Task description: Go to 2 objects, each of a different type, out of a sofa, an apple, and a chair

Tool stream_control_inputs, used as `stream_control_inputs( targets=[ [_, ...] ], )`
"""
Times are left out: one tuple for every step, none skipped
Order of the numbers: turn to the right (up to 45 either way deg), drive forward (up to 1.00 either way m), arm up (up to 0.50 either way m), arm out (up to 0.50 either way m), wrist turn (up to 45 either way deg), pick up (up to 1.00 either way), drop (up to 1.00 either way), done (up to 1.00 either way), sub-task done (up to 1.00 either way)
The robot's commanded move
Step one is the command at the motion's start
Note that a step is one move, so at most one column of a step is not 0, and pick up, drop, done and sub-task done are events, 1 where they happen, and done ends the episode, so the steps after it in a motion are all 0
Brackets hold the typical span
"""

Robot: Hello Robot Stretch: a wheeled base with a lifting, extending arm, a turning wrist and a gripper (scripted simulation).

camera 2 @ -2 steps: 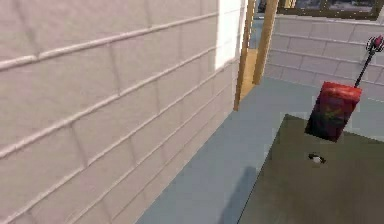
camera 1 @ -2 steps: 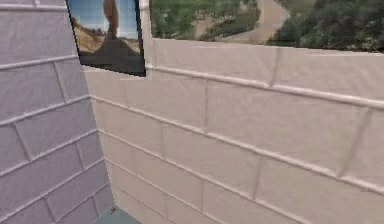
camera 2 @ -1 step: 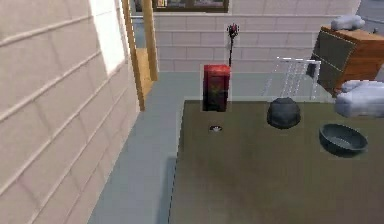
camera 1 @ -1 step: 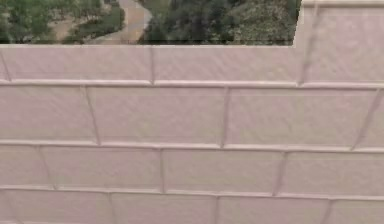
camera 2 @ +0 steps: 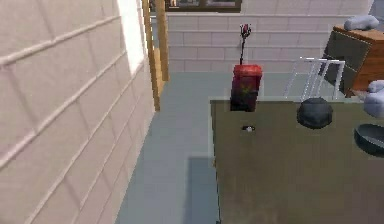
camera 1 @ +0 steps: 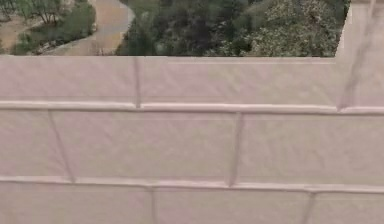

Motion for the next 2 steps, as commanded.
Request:
stream_control_inputs(
  targets=[
    [45.0, 0.0, 0.0, 0.0, 0.0, 0.0, 0.0, 0.0, 0.0],
    [15.0, 0.0, 0.0, 0.0, 0.0, 0.0, 0.0, 0.0, 0.0]
  ],
)
